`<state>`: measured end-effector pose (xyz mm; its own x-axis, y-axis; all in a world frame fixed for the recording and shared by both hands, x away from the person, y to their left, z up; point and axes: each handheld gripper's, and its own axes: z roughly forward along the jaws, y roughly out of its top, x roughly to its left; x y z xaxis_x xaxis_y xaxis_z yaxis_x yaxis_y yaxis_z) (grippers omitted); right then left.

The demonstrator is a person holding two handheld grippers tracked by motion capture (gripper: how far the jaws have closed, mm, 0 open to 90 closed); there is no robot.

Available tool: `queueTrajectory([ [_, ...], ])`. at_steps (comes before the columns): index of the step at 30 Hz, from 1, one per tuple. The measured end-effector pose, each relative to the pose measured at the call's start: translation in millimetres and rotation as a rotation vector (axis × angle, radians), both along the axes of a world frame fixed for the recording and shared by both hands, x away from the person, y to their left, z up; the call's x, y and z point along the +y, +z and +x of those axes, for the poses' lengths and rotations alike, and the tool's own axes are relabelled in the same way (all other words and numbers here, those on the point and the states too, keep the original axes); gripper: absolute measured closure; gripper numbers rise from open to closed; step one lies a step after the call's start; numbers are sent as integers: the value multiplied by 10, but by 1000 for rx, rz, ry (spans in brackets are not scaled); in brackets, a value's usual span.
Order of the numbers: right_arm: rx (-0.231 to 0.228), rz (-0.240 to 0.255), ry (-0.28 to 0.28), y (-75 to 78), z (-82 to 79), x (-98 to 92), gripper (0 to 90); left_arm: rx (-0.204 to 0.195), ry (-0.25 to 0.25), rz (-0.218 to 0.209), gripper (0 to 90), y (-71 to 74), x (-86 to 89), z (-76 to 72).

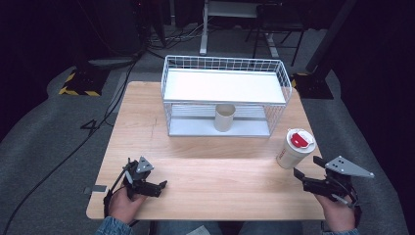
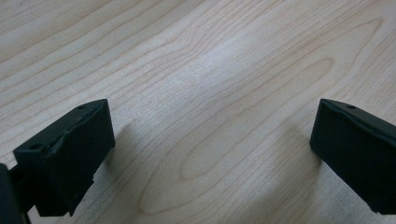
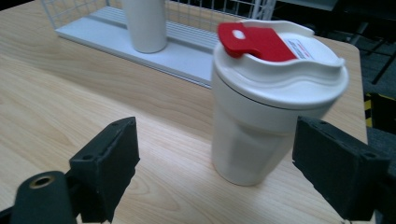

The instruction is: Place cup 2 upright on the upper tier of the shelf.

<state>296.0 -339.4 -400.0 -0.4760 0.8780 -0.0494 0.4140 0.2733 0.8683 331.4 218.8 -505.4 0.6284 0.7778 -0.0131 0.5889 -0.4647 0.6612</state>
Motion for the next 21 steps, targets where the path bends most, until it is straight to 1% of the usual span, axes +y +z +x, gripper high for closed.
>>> queueTrajectory([
  [2, -1, 6, -21, -37, 30, -59, 142, 0, 0, 0, 4, 0, 0, 0],
  [3, 3, 14, -39, -82, 64, -104, 142, 0, 0, -1, 4, 0, 0, 0],
  [4, 3, 14, -39, -82, 64, -104, 142, 0, 0, -1, 4, -1, 0, 0],
  [5, 12, 22, -52, -140, 111, -140, 142, 0, 0, 0, 4, 0, 0, 0],
  [6, 12, 22, -52, -140, 111, -140, 142, 0, 0, 0, 4, 0, 0, 0],
  [7, 25, 27, -67, -199, 167, -167, 142, 0, 0, -1, 4, -1, 0, 0],
  [8, 25, 27, -67, -199, 167, -167, 142, 0, 0, -1, 4, -1, 0, 0],
  [9, 38, 34, -71, -259, 227, -189, 142, 0, 0, 0, 4, 0, 0, 0],
  [10, 38, 34, -71, -259, 227, -189, 142, 0, 0, -1, 4, -1, 0, 0],
  [11, 53, 49, -75, -318, 287, -211, 139, 0, 0, -1, 4, 0, 0, 0],
  [12, 53, 49, -75, -318, 287, -211, 139, 0, 0, -1, 4, 0, 0, 0],
  [13, 64, 67, -79, -370, 338, -231, 129, 0, 0, -1, 4, -1, 0, 0],
  [14, 64, 67, -79, -370, 338, -231, 129, 0, 0, -1, 4, -1, 0, 0],
  [15, 71, 77, -84, -411, 385, -244, 123, 0, 0, 0, 4, 0, 0, 0],
  [18, 71, 89, -83, -436, 419, -254, 119, 0, 0, 0, 4, 0, 0, 0],
  [19, 71, 108, -70, -467, 469, -263, 110, 0, 0, 0, 4, 0, 0, 0],
  [20, 71, 108, -70, -467, 469, -263, 110, 0, 0, 0, 4, 0, 0, 0],
  [21, 69, 113, -61, -490, 510, -265, 107, 0, 0, -1, 4, -1, 0, 0],
])
